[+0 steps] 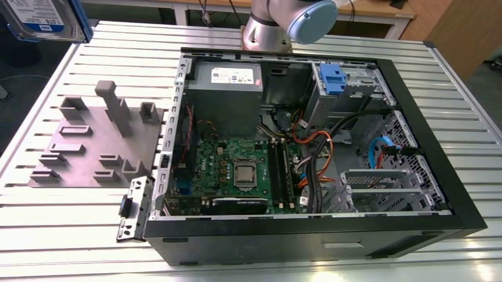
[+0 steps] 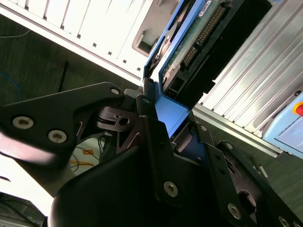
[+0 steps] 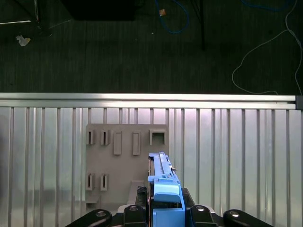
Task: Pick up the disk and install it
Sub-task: 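Pick up the disk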
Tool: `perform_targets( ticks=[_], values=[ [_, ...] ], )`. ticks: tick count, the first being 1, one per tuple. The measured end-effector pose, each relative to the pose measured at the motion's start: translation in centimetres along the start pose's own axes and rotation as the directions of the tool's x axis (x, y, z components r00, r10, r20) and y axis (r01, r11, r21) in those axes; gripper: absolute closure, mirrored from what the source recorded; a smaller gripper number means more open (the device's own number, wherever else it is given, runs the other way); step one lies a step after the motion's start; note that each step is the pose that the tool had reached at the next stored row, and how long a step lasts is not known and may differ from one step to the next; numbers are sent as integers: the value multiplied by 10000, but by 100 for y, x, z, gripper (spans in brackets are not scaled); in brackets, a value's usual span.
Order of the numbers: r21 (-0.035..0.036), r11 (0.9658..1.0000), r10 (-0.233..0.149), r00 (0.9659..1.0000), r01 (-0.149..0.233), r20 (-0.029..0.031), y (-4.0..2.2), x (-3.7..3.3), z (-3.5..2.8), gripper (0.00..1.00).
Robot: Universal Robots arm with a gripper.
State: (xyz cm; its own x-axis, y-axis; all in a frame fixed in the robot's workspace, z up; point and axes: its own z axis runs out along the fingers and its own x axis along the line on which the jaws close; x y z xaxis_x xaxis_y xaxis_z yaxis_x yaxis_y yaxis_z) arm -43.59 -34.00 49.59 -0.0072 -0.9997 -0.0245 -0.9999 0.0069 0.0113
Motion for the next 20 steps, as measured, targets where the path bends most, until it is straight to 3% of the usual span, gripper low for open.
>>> perform_targets(
  ticks=[13,20],
  values=[
    [-1,10000,1,10000,-1,-1,-2,58,-2,64],
    [0,10000,1,10000,-1,-1,-43,59,-2,64]
  ],
)
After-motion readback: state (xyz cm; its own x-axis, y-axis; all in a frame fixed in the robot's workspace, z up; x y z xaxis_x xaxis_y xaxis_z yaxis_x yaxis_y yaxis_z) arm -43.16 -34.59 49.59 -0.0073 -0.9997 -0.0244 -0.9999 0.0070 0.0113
